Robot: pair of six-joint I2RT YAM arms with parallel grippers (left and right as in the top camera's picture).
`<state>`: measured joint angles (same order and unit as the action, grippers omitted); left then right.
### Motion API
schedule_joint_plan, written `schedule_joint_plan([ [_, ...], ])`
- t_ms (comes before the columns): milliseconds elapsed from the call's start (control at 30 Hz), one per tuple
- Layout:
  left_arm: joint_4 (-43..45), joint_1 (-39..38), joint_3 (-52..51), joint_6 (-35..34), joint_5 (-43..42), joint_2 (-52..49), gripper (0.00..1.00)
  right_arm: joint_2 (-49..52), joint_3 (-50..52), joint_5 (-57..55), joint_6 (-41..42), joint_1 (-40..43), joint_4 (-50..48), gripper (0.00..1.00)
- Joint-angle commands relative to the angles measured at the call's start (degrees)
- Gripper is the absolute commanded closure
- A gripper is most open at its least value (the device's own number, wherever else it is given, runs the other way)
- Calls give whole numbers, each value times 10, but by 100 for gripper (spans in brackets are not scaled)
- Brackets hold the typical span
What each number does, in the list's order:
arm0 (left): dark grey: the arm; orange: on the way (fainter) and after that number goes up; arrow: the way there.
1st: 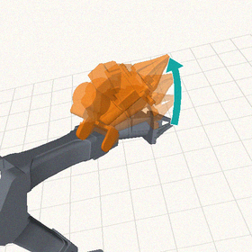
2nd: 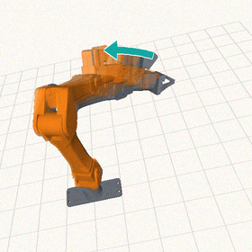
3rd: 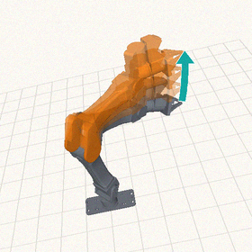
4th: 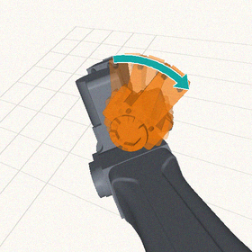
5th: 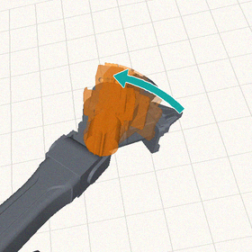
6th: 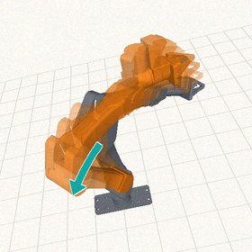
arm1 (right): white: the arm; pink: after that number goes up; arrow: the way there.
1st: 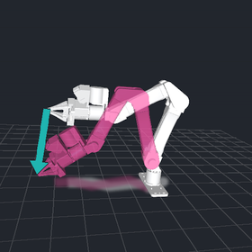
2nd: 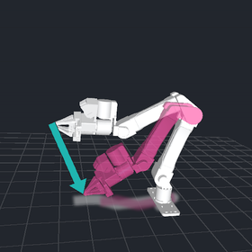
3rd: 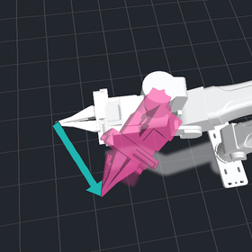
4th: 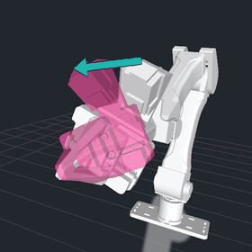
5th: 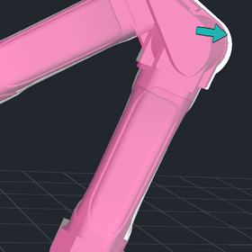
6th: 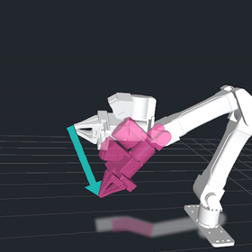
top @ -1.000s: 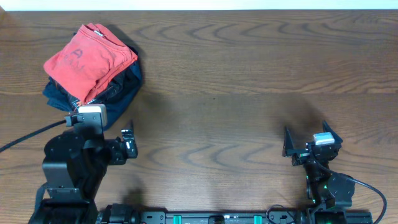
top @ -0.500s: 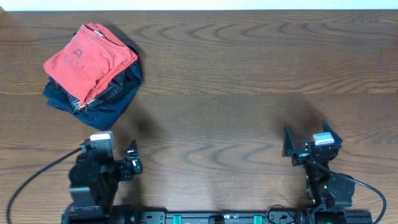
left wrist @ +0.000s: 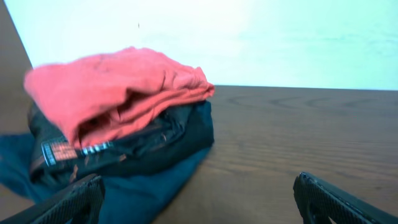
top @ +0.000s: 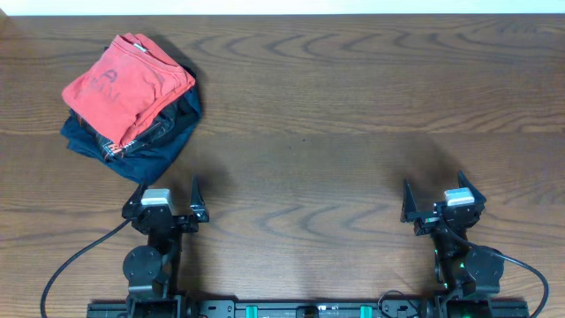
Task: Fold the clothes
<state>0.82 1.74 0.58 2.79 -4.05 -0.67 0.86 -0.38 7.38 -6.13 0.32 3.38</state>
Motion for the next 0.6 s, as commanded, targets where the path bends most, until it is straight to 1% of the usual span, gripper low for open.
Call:
schedule_joint_plan([
  [0, 6, 2, -3, 64, 7, 6, 2, -2, 1, 5, -6, 4, 2, 1],
  [67, -35, 2, -3, 50, 6, 6, 2, -2, 1, 5, -6, 4, 2, 1],
  [100, -49, 2, -3, 19, 7, 6, 2, -2, 1, 5, -6, 4, 2, 1],
  [167, -46, 2, -3, -16, 7, 6, 2, -2, 1, 5, -6, 4, 2, 1],
  [567, -46, 2, -3, -16, 7, 4, 2, -2, 1, 5, -6, 4, 2, 1],
])
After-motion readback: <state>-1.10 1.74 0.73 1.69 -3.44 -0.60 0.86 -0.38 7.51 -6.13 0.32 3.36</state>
